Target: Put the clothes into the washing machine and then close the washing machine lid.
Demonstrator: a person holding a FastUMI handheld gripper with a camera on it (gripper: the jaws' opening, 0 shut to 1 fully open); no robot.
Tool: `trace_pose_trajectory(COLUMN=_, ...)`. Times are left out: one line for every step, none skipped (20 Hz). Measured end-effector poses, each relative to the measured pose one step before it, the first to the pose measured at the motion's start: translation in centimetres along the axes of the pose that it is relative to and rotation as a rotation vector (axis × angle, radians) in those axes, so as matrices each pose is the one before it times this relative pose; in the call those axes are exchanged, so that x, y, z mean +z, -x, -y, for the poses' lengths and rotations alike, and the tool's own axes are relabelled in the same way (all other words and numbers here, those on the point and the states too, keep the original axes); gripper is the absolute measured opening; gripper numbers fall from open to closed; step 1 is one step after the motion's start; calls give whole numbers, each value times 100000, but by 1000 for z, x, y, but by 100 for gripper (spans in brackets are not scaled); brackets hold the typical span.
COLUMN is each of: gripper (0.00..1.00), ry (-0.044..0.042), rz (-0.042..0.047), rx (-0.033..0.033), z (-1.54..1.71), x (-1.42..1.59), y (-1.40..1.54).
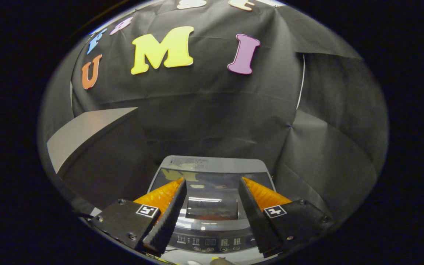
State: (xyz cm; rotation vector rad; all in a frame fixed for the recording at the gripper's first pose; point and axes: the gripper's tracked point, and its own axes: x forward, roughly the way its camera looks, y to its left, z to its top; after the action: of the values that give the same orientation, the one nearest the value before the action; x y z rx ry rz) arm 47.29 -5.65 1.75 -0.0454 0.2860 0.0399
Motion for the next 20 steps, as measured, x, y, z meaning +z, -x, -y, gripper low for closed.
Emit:
trace_pose_trajectory(gripper=90, ry=-915, rz=522, rx=-276, z=27, x=-499, y=969)
trace_pose_trajectory(gripper=90, ry=-954, rz=633, rx=-845, z=190, x=-566, y=1273)
trace_pose_trajectory(gripper=90, ry=-1005, rz=637, rx=-1154, z=128, x=-564, y=1349)
trace_pose_trajectory(gripper=90, ry=-1433, rz=987, rx=-869, z=-95, x=-522, y=1673)
trace_pose_trajectory(gripper=90, ry=-1090, rz=1187, rx=-923, z=-243, x=-645, y=1992)
trace_pose_trajectory(gripper=90, ry=-750, rz=1284, rx=-1573, z=-120, x=-652, y=2324)
trace_pose_trajectory(gripper=90, ry=-1221, rz=2087, rx=-1849, z=-140, x=-569, y=2467)
trace_pose_trajectory(gripper=90, ry=-1229, rz=1966, rx=-1600, z=-407, x=-254, y=2700)
trace_pose_trajectory(gripper=90, ry=-949, rz=2077, rx=-1989, z=-247, x=-144, y=2668)
trace_pose_trajectory(gripper=90, ry=-543, rz=2679, rx=-1689, z=-142, x=-150, y=2694)
trace_pose_trajectory(gripper=90, ry=-151, rz=1701, rx=-1207, z=-318, x=-278, y=2686)
trace_pose_trajectory(gripper=90, ry=-317, rz=1495, rx=-614, z=-429, x=-229, y=2705)
trace_pose_trajectory(gripper=90, ry=-80, rz=1087, rx=-505, z=-326, x=-110, y=2450)
trace_pose_trajectory(gripper=90, ry=656, rz=1278, rx=153, z=-426, x=-46, y=2483)
trace_pose_trajectory(gripper=90, ry=1113, rz=1584, rx=107, z=-391, x=188, y=2260)
trace_pose_trajectory(gripper=90, ry=954, rz=1376, rx=-164, z=-273, x=159, y=2042)
trace_pose_trajectory(gripper=90, ry=411, rz=1765, rx=3, z=-154, x=171, y=1856)
trace_pose_trajectory(gripper=91, ry=-122, rz=1557, rx=227, z=-315, x=111, y=1828)
trace_pose_trajectory(gripper=91, ry=-958, rz=1161, rx=620, z=-316, x=-206, y=1424)
trace_pose_trajectory(gripper=92, ry=-610, rz=680, rx=1518, z=-637, x=-335, y=1579)
